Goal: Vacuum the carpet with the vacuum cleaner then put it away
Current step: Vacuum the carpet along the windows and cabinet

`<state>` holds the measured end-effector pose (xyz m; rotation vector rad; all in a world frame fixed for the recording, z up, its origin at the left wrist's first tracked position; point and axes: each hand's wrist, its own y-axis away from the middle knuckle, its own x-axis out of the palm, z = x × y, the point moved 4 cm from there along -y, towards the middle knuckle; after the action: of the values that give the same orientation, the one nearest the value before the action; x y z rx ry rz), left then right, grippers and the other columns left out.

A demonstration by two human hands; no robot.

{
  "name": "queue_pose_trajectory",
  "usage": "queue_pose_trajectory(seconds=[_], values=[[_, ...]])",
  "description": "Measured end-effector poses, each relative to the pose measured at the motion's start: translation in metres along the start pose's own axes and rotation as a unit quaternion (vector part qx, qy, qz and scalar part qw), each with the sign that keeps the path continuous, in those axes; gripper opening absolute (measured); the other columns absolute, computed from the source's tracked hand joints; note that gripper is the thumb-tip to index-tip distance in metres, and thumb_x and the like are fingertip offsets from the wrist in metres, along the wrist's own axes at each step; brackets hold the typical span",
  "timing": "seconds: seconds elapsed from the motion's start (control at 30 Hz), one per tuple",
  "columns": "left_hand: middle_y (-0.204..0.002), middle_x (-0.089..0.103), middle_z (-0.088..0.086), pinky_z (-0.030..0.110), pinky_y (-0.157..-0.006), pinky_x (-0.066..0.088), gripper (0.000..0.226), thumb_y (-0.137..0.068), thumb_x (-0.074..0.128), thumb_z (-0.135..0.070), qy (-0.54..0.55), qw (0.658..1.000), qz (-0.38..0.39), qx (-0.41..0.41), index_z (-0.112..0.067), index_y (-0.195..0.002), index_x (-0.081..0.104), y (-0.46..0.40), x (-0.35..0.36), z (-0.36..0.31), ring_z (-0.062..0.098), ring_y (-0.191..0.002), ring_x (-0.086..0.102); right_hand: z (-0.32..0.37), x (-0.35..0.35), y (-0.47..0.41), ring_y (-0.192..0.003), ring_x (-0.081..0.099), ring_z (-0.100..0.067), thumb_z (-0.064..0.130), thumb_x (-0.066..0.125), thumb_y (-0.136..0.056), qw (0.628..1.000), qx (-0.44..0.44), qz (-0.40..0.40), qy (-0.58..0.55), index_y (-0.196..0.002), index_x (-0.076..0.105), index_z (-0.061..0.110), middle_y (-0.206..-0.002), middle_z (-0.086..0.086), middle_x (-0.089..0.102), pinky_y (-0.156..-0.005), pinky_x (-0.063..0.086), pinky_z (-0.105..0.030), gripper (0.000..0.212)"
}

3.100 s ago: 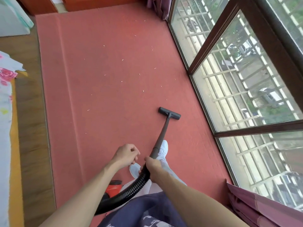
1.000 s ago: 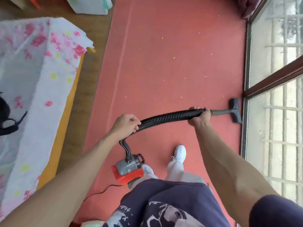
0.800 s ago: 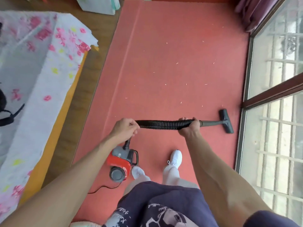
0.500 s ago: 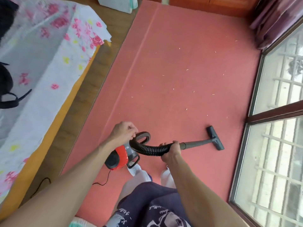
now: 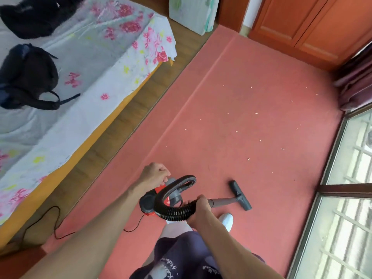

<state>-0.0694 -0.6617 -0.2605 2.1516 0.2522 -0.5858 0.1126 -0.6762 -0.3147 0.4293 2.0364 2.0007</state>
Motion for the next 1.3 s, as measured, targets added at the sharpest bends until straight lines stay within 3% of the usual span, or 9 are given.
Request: queue_pose_trajectory(seconds=[0.13, 0.33, 0.47, 0.67, 0.77, 0.87, 1.03, 1.13, 1.3], values=[[-0.079, 0.068, 0.006, 0.021, -0.060, 0.051, 0.014, -0.094, 0.056, -0.010, 0.022, 1.000, 0.006, 0.001, -0.003, -0.098, 0.067, -0.001, -0.013, 0.029, 0.015, -0.066, 0.063, -0.022, 0.023, 0.004, -0.041, 0.045, -0.020, 0.022, 0.054, -0.092, 0.994, -0.030, -0.011, 0.102, -0.069, 0.047, 0.012, -0.046, -0.005, 0.047, -0.048, 0.042, -0.026, 0.027], [-0.079, 0.068, 0.007, 0.024, -0.062, 0.053, 0.014, -0.094, 0.056, -0.011, 0.065, 0.998, -0.001, -0.010, -0.003, -0.096, 0.067, -0.001, -0.041, 0.063, 0.016, -0.066, 0.062, -0.031, 0.050, -0.002, -0.034, 0.045, -0.019, 0.016, 0.052, -0.091, 0.959, -0.087, 0.008, 0.271, -0.086, 0.048, 0.006, -0.046, -0.007, 0.045, -0.043, 0.042, -0.027, 0.012], [-0.076, 0.067, 0.005, 0.022, -0.059, 0.052, 0.014, -0.094, 0.055, -0.010, 0.104, 0.994, -0.020, -0.022, -0.004, -0.094, 0.067, 0.000, -0.061, 0.081, 0.015, -0.063, 0.061, -0.016, 0.066, -0.001, -0.039, 0.041, -0.019, 0.006, 0.047, -0.092, 0.913, -0.106, 0.028, 0.393, -0.086, 0.046, 0.002, -0.052, -0.007, 0.040, -0.044, 0.040, -0.027, 0.008], [-0.078, 0.066, 0.009, 0.022, -0.058, 0.051, 0.014, -0.094, 0.056, -0.010, 0.179, 0.981, -0.054, -0.060, -0.001, -0.094, 0.066, 0.000, -0.072, 0.099, 0.016, -0.062, 0.059, 0.021, 0.086, 0.009, -0.031, 0.043, -0.018, 0.009, 0.045, -0.097, 0.832, -0.107, 0.035, 0.544, -0.085, 0.044, 0.004, -0.048, -0.008, 0.042, -0.036, 0.040, -0.022, 0.013], [-0.081, 0.068, 0.011, 0.028, -0.063, 0.053, 0.014, -0.094, 0.056, -0.011, 0.203, 0.973, -0.069, -0.083, 0.000, -0.095, 0.065, -0.002, -0.065, 0.105, 0.019, -0.065, 0.061, 0.043, 0.088, 0.016, -0.039, 0.042, -0.020, 0.009, 0.045, -0.094, 0.800, -0.089, 0.032, 0.592, -0.083, 0.043, 0.006, -0.051, -0.008, 0.042, -0.043, 0.042, -0.026, 0.011], [-0.078, 0.066, 0.011, 0.026, -0.059, 0.051, 0.014, -0.094, 0.055, -0.009, 0.222, 0.966, -0.079, -0.105, 0.002, -0.094, 0.064, -0.006, -0.054, 0.103, 0.019, -0.063, 0.059, 0.065, 0.093, 0.023, -0.037, 0.042, -0.019, 0.010, 0.042, -0.096, 0.759, -0.060, 0.036, 0.647, -0.075, 0.041, 0.008, -0.048, -0.007, 0.042, -0.043, 0.041, -0.023, 0.022], [-0.063, 0.059, 0.008, 0.022, -0.047, 0.042, 0.021, -0.093, 0.052, -0.001, 0.283, 0.938, -0.114, -0.163, -0.005, -0.074, 0.061, -0.018, -0.041, 0.082, 0.017, -0.051, 0.051, 0.097, 0.113, 0.043, -0.033, 0.043, -0.019, 0.009, 0.047, -0.093, 0.699, -0.024, 0.053, 0.713, -0.069, 0.045, 0.005, -0.047, -0.009, 0.043, -0.037, 0.039, -0.018, 0.024], [-0.059, 0.058, 0.005, 0.022, -0.047, 0.043, 0.025, -0.093, 0.050, 0.001, 0.299, 0.931, -0.119, -0.169, -0.008, -0.071, 0.060, -0.032, -0.036, 0.058, 0.017, -0.050, 0.051, 0.111, 0.140, 0.031, -0.034, 0.042, -0.020, 0.006, 0.050, -0.090, 0.663, -0.047, 0.049, 0.745, -0.072, 0.048, 0.003, -0.046, -0.007, 0.043, -0.038, 0.039, -0.020, 0.018], [-0.061, 0.060, 0.006, 0.023, -0.048, 0.044, 0.020, -0.093, 0.052, -0.003, 0.311, 0.927, -0.137, -0.159, -0.007, -0.076, 0.062, -0.050, -0.027, 0.004, 0.017, -0.051, 0.054, 0.119, 0.169, 0.013, -0.040, 0.045, -0.020, 0.011, 0.050, -0.092, 0.681, -0.060, 0.057, 0.728, -0.087, 0.051, 0.001, -0.053, -0.008, 0.045, -0.053, 0.046, -0.033, 0.011]])
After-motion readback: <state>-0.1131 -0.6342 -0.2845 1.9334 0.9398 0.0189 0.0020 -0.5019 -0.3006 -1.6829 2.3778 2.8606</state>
